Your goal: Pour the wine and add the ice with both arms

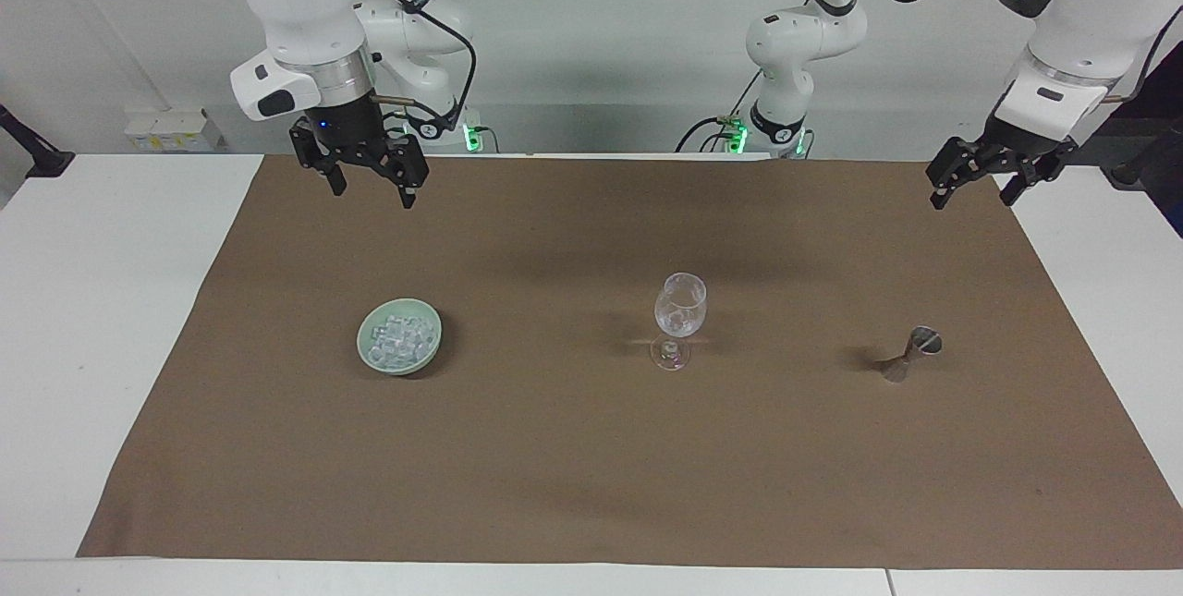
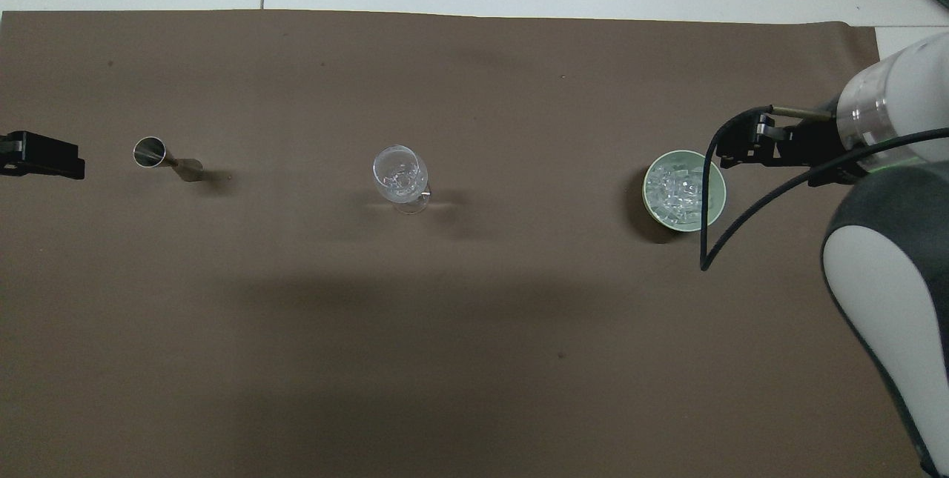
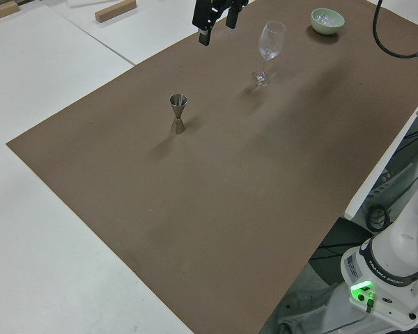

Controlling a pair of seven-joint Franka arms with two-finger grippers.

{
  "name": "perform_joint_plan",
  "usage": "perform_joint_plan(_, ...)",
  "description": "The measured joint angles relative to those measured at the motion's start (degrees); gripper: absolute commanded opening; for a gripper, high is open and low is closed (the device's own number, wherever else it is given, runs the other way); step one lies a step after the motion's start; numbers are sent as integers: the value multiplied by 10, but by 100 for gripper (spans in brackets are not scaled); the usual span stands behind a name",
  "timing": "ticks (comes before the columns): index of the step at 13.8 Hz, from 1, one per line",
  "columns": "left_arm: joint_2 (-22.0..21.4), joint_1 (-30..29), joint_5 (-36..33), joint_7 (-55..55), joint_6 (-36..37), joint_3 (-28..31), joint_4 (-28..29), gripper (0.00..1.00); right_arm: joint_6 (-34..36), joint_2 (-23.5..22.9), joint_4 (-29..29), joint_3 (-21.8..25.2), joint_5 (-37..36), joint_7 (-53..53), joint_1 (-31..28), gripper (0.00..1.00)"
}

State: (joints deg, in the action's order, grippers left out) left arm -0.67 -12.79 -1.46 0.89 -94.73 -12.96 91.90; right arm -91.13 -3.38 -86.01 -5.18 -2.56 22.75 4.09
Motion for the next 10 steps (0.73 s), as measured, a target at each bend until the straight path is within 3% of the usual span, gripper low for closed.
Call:
perform_joint_plan(5, 6, 0, -1, 0, -4, 0, 0, 100, 47, 20, -4, 6, 0, -13, -8, 100)
perform_joint_plan(10, 11, 3, -1, 0, -8, -1, 0, 100, 49, 35, -22, 8, 0, -41, -15, 100)
